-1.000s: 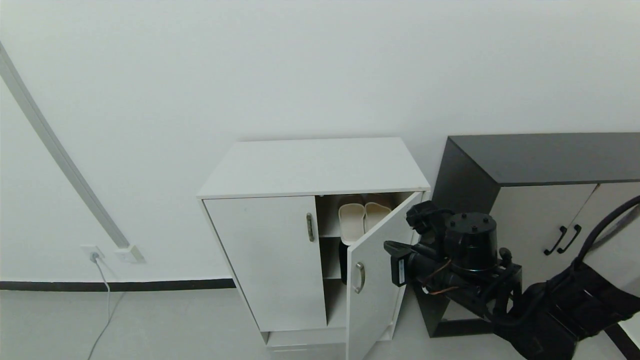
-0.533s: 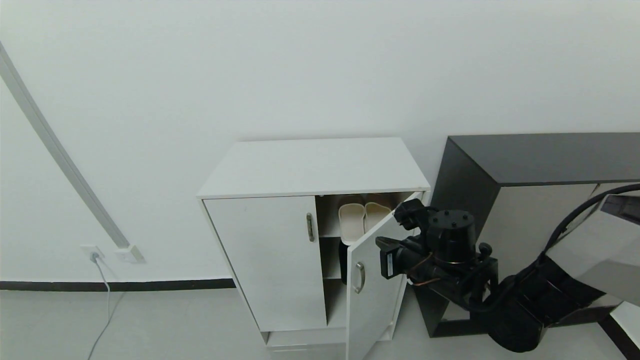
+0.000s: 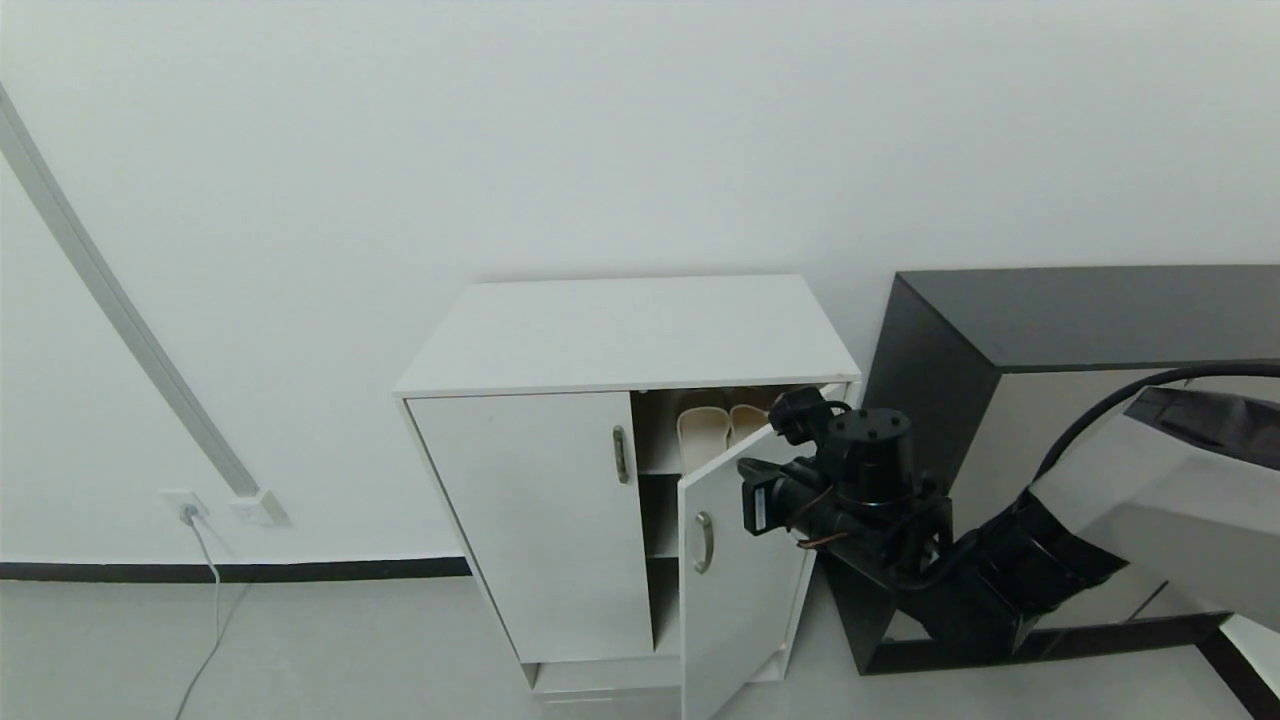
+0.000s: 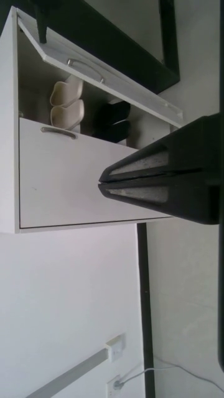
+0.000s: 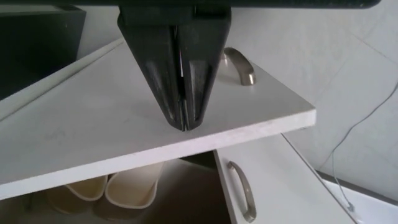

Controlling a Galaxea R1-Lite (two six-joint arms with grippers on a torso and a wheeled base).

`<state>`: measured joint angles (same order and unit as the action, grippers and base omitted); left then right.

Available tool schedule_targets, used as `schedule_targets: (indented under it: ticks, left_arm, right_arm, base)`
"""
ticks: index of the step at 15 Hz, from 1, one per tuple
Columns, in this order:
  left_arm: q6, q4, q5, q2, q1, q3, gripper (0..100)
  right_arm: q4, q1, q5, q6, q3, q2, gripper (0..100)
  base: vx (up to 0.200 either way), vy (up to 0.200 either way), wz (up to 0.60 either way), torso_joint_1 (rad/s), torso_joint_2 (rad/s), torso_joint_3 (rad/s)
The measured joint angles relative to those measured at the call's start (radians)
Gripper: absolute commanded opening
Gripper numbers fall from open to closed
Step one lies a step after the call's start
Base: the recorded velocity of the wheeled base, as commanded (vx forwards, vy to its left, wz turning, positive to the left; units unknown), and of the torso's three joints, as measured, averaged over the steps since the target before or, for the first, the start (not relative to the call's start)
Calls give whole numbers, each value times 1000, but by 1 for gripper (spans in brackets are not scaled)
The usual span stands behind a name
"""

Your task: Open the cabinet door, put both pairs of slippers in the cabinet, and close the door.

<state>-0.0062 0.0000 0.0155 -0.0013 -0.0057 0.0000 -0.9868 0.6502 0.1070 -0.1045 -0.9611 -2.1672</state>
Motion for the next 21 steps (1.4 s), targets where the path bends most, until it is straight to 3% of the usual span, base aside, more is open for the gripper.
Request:
schedule_targets:
  ticks: [13, 21]
  left_arm:
    - [2, 0, -1, 0, 0, 0, 0]
    - [1, 0, 1, 0, 0, 0, 0]
  right_arm:
    - [158, -36, 0, 1, -271, -111, 0]
    - [205, -86, -1, 28, -369, -163, 0]
  base:
    - [0, 0, 0, 0, 0, 0]
    - [0, 0, 0, 0, 0, 0]
